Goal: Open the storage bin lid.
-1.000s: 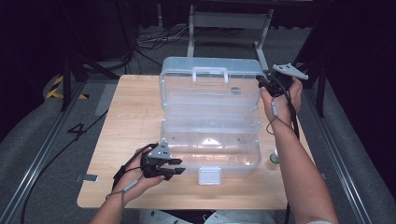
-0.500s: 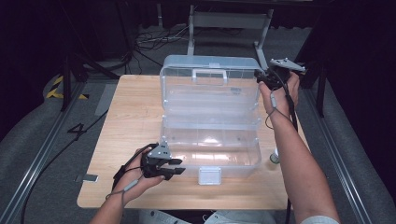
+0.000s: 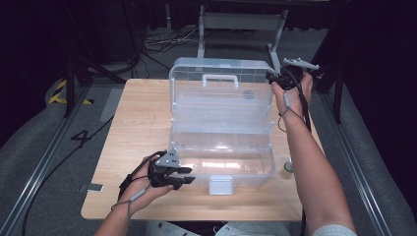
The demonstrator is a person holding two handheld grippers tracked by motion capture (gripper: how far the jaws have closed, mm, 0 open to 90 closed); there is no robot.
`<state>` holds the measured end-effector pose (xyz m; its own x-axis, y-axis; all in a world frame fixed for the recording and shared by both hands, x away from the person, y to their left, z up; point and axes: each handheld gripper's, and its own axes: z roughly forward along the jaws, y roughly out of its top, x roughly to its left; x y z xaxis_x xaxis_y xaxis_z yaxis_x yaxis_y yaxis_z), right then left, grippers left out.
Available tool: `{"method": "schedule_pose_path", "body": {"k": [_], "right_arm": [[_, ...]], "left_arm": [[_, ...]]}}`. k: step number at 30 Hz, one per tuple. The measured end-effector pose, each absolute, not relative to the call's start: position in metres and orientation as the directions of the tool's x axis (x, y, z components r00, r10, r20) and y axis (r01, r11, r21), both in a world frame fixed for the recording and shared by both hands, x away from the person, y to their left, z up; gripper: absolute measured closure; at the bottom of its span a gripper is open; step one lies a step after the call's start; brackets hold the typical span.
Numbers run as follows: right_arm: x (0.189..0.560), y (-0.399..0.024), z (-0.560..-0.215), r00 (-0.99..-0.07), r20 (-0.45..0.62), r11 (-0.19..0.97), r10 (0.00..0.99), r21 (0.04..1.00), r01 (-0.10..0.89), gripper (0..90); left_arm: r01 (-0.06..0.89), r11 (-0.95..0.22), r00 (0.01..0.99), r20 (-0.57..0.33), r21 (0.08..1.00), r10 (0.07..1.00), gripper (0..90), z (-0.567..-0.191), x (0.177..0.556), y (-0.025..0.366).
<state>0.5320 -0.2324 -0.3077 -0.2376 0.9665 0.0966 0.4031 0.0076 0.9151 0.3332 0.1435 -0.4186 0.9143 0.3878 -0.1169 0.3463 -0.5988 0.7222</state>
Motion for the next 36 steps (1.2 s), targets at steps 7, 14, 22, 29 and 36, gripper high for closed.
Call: {"method": "schedule_pose_path", "body": {"k": [7,14,22,29,36], "right_arm": [[0.539,-0.234,-0.312,-0.252,0.09,0.02,0.963,0.916,0.401,80.8],[0.544,-0.235,-0.315,-0.259,0.091,0.02,0.962,0.918,0.396,80.7],[0.549,-0.235,-0.319,-0.267,0.085,0.027,0.96,0.92,0.391,80.5],[0.556,-0.235,-0.322,-0.265,0.082,0.031,0.961,0.917,0.397,80.6],[0.559,-0.235,-0.327,-0.268,0.076,0.03,0.96,0.929,0.37,80.6]], "left_arm": [[0.344,-0.597,0.915,-0.115,0.725,0.387,66.2,-0.419,0.333,0.144],[0.346,-0.593,0.914,-0.119,0.727,0.388,66.1,-0.419,0.333,0.144],[0.345,-0.592,0.914,-0.119,0.728,0.388,66.0,-0.419,0.333,0.144],[0.344,-0.593,0.914,-0.117,0.728,0.388,66.0,-0.419,0.333,0.144],[0.341,-0.594,0.915,-0.112,0.729,0.388,65.9,-0.419,0.333,0.144]]}}
